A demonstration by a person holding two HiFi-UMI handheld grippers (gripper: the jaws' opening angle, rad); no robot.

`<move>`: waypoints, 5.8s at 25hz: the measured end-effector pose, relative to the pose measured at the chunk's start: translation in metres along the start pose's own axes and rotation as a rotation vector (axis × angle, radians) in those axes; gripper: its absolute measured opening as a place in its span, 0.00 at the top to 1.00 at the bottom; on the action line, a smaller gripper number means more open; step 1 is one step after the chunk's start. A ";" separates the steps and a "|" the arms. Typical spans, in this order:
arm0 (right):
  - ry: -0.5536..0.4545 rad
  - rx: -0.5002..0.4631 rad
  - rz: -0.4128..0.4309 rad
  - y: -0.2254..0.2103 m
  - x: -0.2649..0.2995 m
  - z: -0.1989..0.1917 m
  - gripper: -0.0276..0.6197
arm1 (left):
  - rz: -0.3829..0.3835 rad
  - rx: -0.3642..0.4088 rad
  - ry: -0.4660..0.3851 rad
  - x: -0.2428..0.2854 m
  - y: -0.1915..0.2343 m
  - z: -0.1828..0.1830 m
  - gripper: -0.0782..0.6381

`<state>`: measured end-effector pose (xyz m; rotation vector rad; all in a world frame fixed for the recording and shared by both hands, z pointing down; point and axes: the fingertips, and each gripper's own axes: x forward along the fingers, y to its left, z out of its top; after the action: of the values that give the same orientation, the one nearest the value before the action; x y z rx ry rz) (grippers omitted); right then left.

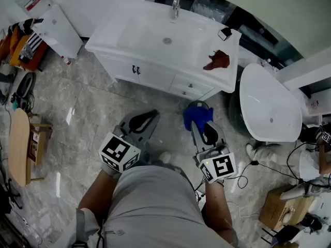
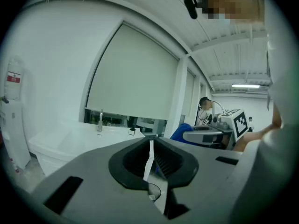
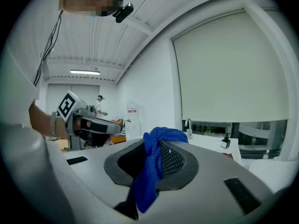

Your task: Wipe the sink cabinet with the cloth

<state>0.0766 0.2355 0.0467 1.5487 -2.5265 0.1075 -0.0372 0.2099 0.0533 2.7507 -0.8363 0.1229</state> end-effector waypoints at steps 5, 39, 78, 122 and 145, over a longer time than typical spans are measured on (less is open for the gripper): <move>0.014 -0.013 -0.012 0.021 0.025 0.006 0.85 | -0.007 -0.029 -0.002 -0.017 0.035 0.000 0.87; 0.258 0.056 0.267 -0.100 0.160 -0.168 0.85 | 0.201 0.046 0.161 0.128 0.131 -0.076 0.75; 0.317 0.115 -0.047 -0.161 0.348 -0.417 0.85 | 0.081 -0.065 0.168 0.194 0.243 -0.271 0.73; 0.509 0.327 -0.392 -0.320 0.208 -0.570 0.85 | 0.091 0.007 0.118 0.237 0.271 -0.221 0.73; 0.248 0.235 -0.474 -0.311 0.186 -0.404 0.85 | 0.066 -0.028 0.086 0.235 0.273 -0.216 0.73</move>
<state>0.3163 -0.0075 0.4690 2.0341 -1.9578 0.5091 0.0050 -0.0753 0.3593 2.6719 -0.8994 0.2386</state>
